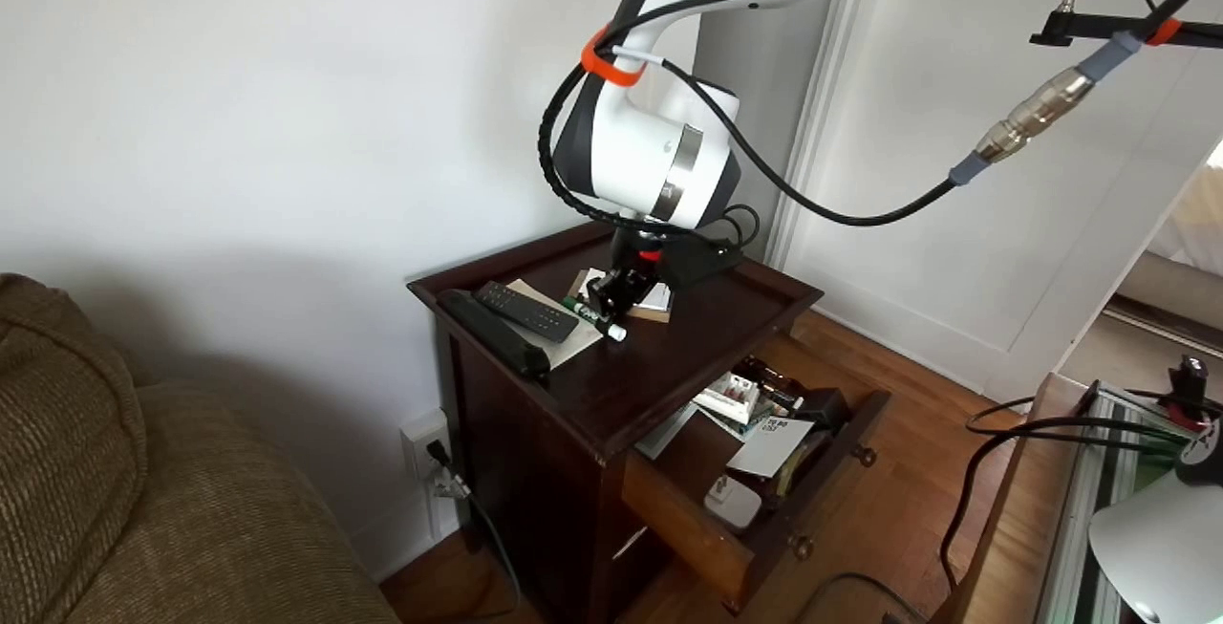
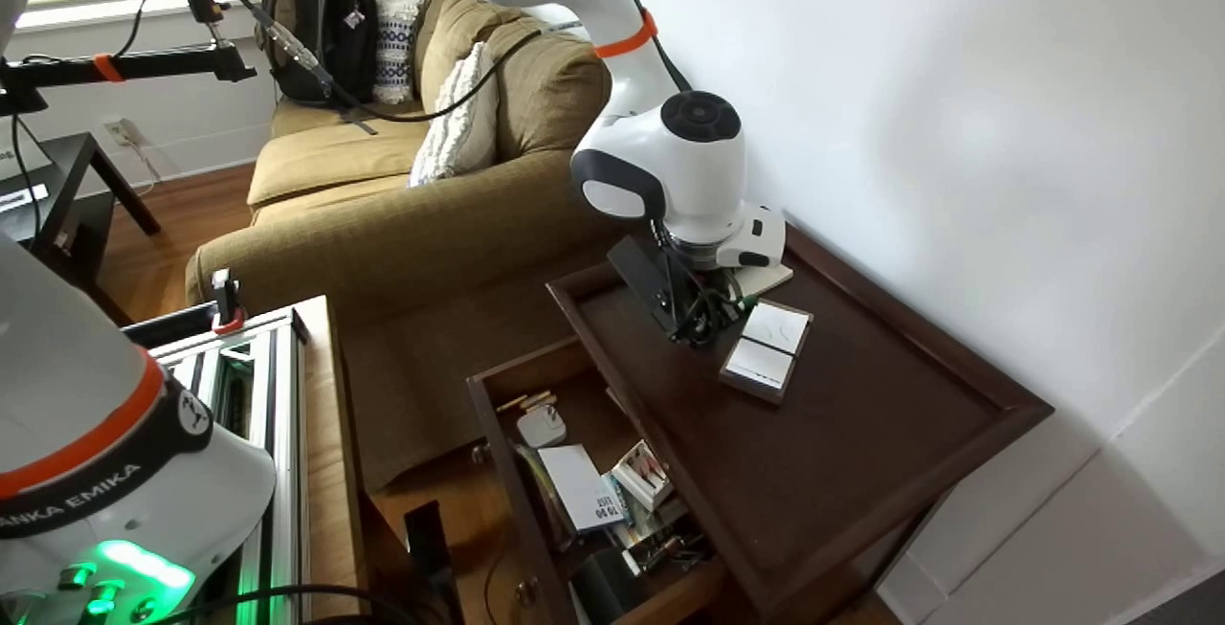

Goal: Open the drawer and place the marker into it then close it

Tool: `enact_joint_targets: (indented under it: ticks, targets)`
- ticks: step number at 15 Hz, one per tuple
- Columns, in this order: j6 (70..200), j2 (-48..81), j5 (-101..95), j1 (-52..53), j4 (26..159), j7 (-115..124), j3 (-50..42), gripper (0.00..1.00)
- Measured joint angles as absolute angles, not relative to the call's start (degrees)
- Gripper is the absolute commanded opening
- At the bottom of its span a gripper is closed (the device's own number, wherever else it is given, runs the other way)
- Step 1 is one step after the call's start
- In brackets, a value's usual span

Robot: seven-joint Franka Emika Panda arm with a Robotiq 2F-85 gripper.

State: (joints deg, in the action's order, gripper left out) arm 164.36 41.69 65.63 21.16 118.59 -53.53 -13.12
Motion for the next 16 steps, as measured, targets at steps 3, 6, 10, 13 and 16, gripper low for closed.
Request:
enact_joint_targets:
  ticks: [3,6,10,13,16]
  targets:
    - [164.36,39.84,65.26,23.46,120.27,-50.64,-14.25,0.05]
    - [165.56,35.88,60.93,25.33,124.47,-43.43,-14.11,0.05]
    - [167.96,31.49,57.70,29.02,130.90,-30.95,-16.69,0.05]
    - [168.76,29.75,57.78,32.36,134.95,-22.63,-20.36,0.05]
    - [172.28,27.48,53.74,30.51,138.69,-12.04,-18.48,0.05]
